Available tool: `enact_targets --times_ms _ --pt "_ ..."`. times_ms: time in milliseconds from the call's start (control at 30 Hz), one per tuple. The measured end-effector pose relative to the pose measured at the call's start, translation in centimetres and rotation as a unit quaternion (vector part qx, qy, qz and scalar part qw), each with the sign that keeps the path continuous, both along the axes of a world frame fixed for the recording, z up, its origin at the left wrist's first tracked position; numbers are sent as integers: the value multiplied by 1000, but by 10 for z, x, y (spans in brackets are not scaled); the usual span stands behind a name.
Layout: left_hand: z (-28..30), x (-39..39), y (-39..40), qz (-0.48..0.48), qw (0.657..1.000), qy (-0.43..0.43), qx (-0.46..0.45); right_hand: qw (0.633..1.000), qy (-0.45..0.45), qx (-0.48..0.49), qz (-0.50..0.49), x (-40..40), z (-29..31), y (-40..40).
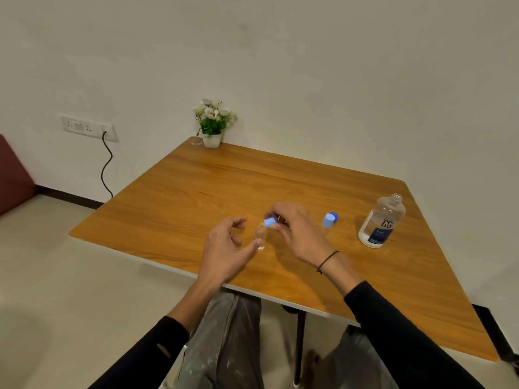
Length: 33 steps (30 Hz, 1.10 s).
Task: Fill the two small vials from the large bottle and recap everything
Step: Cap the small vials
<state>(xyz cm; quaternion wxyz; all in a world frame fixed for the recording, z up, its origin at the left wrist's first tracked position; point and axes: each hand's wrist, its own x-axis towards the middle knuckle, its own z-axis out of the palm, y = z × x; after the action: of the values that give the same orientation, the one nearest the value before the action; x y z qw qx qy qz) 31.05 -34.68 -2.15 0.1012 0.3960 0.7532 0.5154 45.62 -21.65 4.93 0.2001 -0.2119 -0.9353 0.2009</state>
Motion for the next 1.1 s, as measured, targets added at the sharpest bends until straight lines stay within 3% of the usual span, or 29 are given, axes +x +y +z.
enact_targets --times_ms 167,333,500,600,700,867,1000,1100 --pt "-2 3 15 -54 998 31 -33 993 -100 42 35 -19 10 3" --pt "-3 7 21 -59 997 16 -36 985 -142 73 70 -24 17 0" --pt "-10 4 21 -66 997 14 -25 969 -216 120 -4 -31 21 2" --pt "-13 2 23 -68 997 16 -24 968 -210 138 4 -27 20 4" --pt "-9 5 24 -57 998 9 -22 972 -204 95 72 -23 17 7" --pt "-13 5 25 -72 997 21 -12 956 -218 196 -18 -19 20 4" --pt "-13 4 27 -72 997 11 -17 969 -198 131 64 -16 16 6" --pt "-12 5 28 -85 996 16 -21 961 -212 175 24 -18 16 8"
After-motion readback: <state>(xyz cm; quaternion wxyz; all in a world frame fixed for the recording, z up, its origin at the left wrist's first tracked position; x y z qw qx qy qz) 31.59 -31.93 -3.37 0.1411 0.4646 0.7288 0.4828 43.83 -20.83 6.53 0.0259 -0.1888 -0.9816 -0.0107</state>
